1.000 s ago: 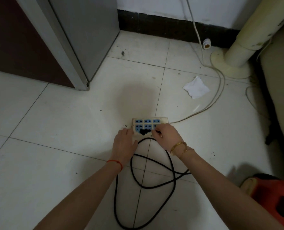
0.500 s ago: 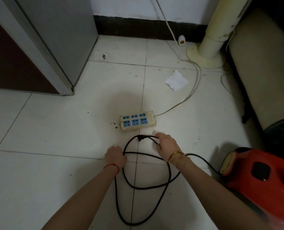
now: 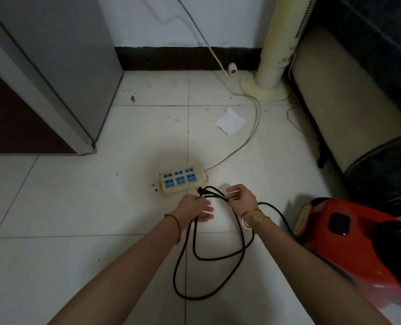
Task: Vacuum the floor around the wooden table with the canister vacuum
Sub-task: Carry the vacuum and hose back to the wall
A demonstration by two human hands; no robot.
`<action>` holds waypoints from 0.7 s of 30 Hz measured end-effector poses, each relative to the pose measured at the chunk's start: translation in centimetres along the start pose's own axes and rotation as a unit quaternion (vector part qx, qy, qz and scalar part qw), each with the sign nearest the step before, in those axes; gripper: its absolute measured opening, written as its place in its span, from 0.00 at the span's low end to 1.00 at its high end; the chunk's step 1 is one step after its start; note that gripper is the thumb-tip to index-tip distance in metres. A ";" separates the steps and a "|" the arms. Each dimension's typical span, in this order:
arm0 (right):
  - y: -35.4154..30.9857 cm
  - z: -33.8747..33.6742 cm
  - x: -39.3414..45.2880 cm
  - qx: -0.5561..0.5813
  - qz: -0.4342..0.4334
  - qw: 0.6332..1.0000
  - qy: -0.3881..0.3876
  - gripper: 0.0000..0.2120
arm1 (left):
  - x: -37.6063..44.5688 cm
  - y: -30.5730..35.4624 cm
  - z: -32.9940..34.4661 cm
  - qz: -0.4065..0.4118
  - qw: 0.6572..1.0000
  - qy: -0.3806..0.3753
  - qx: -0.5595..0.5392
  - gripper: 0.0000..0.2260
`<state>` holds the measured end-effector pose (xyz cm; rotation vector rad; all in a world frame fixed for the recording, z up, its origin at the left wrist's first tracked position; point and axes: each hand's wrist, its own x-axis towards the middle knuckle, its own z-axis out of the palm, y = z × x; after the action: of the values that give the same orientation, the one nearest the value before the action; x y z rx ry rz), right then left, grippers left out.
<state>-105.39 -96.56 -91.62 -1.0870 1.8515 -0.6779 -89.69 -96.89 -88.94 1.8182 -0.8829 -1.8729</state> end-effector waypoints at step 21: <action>-1.6 -18.3 -10.2 -0.014 -0.132 0.971 0.199 0.05 | -8.3 9.2 17.8 0.308 0.919 0.016 0.244 0.05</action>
<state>-118.22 -87.83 -77.40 -1.3022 2.0723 -1.0932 -107.89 -95.06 -77.23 1.5310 -1.7853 -1.2868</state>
